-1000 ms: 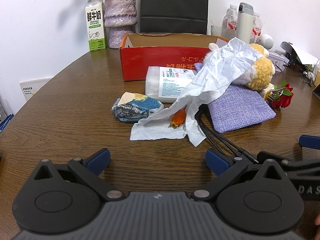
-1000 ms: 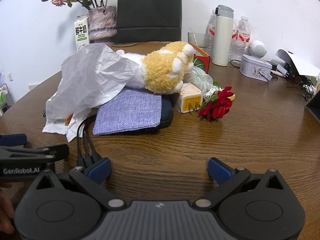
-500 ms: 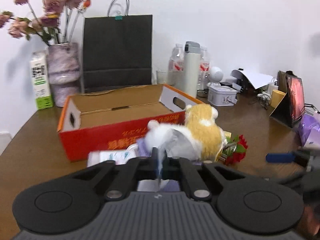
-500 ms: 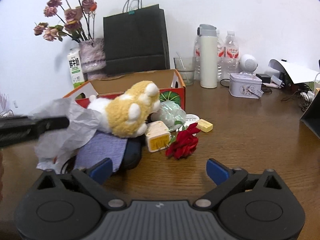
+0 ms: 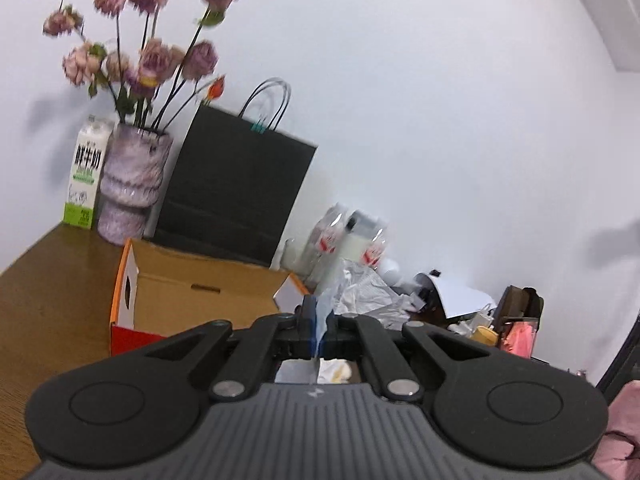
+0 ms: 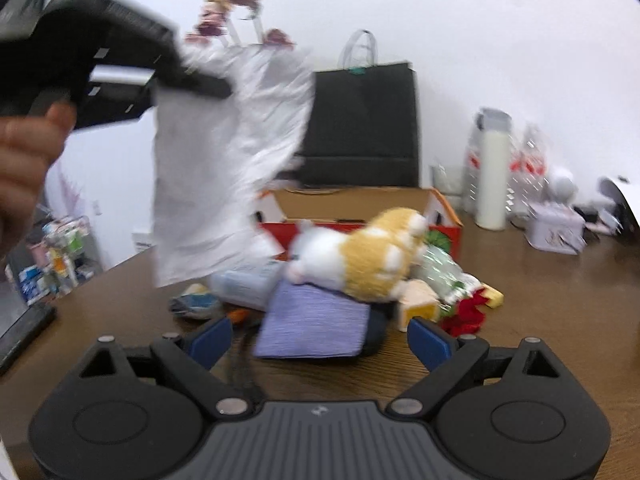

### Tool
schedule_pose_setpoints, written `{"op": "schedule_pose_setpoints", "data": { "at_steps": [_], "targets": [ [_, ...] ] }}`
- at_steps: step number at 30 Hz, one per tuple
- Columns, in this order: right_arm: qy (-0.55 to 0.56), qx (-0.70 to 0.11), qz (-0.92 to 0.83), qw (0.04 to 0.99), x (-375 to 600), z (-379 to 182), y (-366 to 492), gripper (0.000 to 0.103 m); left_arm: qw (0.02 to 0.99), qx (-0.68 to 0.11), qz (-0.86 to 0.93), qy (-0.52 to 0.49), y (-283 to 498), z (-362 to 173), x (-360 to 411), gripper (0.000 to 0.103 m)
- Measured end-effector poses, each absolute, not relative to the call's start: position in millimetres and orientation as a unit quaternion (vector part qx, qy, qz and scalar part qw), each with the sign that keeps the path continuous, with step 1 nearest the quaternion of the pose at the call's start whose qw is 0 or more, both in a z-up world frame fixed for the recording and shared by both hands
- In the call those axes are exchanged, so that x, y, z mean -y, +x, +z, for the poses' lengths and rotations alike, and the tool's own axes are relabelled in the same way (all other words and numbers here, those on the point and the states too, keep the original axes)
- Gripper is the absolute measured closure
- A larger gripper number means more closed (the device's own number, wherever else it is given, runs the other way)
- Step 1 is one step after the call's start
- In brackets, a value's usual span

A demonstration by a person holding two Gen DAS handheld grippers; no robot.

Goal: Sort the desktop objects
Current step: 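Reach the left tool to the white tissue and close on it, then grasp the red rose with the right tool while the left tool holds the tissue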

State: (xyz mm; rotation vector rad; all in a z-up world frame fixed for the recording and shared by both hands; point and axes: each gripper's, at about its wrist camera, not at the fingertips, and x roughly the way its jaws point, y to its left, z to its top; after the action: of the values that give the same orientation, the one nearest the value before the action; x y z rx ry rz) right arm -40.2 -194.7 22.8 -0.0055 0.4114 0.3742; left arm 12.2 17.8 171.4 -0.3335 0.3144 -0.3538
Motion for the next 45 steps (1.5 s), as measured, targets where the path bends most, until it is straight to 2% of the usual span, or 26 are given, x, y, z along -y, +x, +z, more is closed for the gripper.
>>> {"op": "schedule_pose_setpoints", "data": {
  "at_steps": [9,12,15,17,18,19,21,22,30,38,45],
  "targets": [
    [-0.035,-0.196,0.11,0.974,216.1,31.0,-50.4,0.01,0.98,-0.131,-0.121,-0.091,-38.5,168.3,-12.8,0.101],
    [-0.043,-0.205,0.092,0.973,234.4,29.2,-26.0,0.01,0.977,-0.135,-0.123,-0.106,-35.4,165.8,-18.7,0.101],
    [-0.057,-0.237,0.09,0.966,245.0,15.5,21.4,0.016,0.976,-0.137,-0.122,-0.116,-34.3,163.7,-23.3,0.101],
    [-0.072,-0.278,0.102,0.953,247.2,-0.5,56.1,0.03,0.977,-0.135,-0.118,-0.111,-37.0,163.1,-26.2,0.101],
    [-0.067,-0.299,0.108,0.946,249.1,-7.1,70.7,0.049,0.978,-0.134,-0.115,-0.107,-38.7,162.5,-27.7,0.101],
    [-0.059,-0.319,0.116,0.939,250.5,-12.5,81.8,0.06,0.979,-0.133,-0.111,-0.104,-40.1,161.9,-29.5,0.101],
    [-0.044,-0.327,0.124,0.936,254.0,-16.6,88.4,0.064,0.98,-0.134,-0.104,-0.103,-42.9,159.5,-34.1,0.101],
    [-0.04,-0.326,0.124,0.936,255.2,-16.6,85.9,0.073,0.98,-0.137,-0.102,-0.106,-44.3,157.3,-36.5,0.101],
    [-0.042,-0.266,0.122,0.955,253.7,17.9,-2.2,0.076,0.97,-0.181,-0.096,-0.132,-69.2,128.5,-40.6,0.101],
    [-0.013,-0.223,0.138,0.965,246.9,53.1,-98.3,0.076,0.976,-0.173,-0.08,-0.101,-113.8,114.5,-26.7,0.101],
    [-0.006,-0.196,0.163,0.967,236.3,74.9,-114.4,0.076,0.976,-0.161,-0.104,-0.104,-103.9,129.3,-22.3,0.101]
  ]
}}
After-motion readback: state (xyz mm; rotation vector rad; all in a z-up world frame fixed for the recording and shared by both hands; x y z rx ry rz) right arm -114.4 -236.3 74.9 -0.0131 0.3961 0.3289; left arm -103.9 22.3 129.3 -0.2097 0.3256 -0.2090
